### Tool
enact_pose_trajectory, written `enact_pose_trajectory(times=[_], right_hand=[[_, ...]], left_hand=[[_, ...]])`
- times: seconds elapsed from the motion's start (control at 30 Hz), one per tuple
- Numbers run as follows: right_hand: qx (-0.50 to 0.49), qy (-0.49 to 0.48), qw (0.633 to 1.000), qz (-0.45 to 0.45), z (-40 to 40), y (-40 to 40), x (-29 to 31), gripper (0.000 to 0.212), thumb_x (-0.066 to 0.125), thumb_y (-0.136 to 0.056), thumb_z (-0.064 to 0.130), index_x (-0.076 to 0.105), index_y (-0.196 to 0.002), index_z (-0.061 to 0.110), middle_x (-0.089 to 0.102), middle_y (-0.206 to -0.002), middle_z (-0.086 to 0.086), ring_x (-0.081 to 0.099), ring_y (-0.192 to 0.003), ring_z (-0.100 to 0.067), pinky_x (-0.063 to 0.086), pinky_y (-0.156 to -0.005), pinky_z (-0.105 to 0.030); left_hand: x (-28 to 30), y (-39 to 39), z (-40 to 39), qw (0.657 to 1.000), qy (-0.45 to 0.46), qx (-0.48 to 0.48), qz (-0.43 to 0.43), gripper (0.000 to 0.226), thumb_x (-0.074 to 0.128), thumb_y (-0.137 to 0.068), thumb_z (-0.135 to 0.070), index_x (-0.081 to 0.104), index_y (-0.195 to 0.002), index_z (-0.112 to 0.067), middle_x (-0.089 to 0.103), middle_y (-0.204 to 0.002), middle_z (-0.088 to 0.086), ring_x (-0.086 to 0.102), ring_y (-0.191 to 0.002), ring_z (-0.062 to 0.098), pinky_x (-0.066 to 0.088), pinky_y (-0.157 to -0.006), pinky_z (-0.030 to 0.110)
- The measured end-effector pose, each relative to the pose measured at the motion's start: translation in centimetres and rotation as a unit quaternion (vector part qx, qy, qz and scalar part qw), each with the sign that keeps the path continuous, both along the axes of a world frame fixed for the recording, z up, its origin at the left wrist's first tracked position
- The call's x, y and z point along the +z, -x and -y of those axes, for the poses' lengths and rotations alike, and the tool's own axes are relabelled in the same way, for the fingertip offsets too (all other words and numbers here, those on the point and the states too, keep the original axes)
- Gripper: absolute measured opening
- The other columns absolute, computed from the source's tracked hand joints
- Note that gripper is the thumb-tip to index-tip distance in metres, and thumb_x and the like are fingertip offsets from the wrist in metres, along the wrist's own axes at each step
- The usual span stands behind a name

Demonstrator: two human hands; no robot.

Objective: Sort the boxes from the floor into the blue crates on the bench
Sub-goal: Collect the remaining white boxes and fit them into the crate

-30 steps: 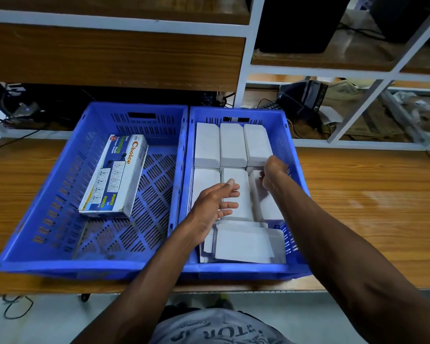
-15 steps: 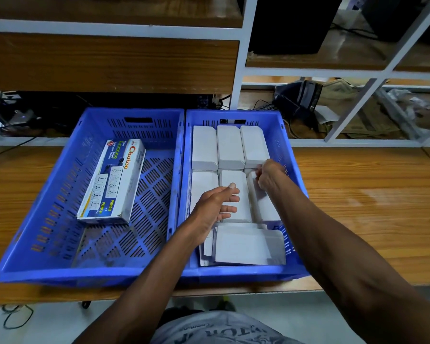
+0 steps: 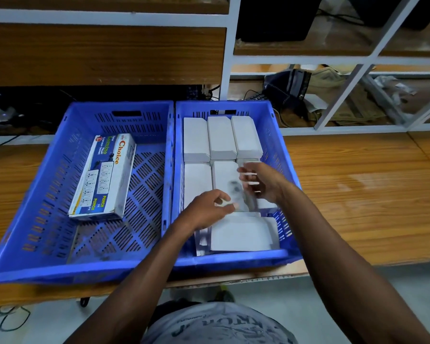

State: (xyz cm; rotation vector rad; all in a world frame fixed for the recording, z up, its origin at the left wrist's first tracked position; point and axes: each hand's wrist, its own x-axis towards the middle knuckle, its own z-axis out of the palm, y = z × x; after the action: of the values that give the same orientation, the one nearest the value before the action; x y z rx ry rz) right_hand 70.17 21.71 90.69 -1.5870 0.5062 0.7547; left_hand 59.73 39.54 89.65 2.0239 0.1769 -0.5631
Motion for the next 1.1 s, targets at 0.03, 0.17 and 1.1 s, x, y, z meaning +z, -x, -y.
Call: enact_pose_trajectory(times=[0.03, 0.17, 1.1], right_hand=[[0.045, 0.047, 0.998, 0.017, 0.8, 0.9, 0.1, 0.027, 0.059, -0.098, 0.038, 0.076, -0.101, 0.017, 0.070, -0.087, 0.002, 0.057, -0.071, -0.016, 0.044, -0.065, -0.029], [0.122, 0.247, 0.949, 0.149, 3.9, 3.9, -1.1, 0.030, 0.060, -0.101, 0.034, 0.072, -0.099, 0.007, 0.073, -0.098, -0.009, 0.061, -0.078, -0.021, 0.044, -0.067, -0.029], [0.096, 0.170, 0.968, 0.158, 6.8, 10.0, 0.7, 0.073, 0.075, -0.077, 0.039, 0.047, -0.144, 0.035, 0.058, -0.136, -0.001, 0.064, -0.110, -0.019, 0.053, -0.085, -0.035]], left_hand=[[-0.3, 0.1, -0.1, 0.998, -0.048, -0.034, -0.015, 0.053, 0.072, -0.083, -0.063, 0.062, -0.125, -0.031, 0.056, -0.132, -0.004, 0.058, -0.118, 0.016, 0.049, -0.098, 0.036], [-0.9, 0.9, -0.1, 0.985, -0.150, -0.083, -0.036, 0.077, 0.079, -0.071, -0.068, 0.052, -0.136, -0.036, 0.044, -0.142, -0.003, 0.050, -0.129, 0.022, 0.047, -0.104, 0.045], [1.4, 2.6, 0.0, 0.973, 0.069, 0.181, 0.127, 0.070, 0.086, -0.079, -0.034, 0.040, -0.132, -0.034, 0.063, -0.118, -0.002, 0.066, -0.096, 0.015, 0.060, -0.083, 0.043]])
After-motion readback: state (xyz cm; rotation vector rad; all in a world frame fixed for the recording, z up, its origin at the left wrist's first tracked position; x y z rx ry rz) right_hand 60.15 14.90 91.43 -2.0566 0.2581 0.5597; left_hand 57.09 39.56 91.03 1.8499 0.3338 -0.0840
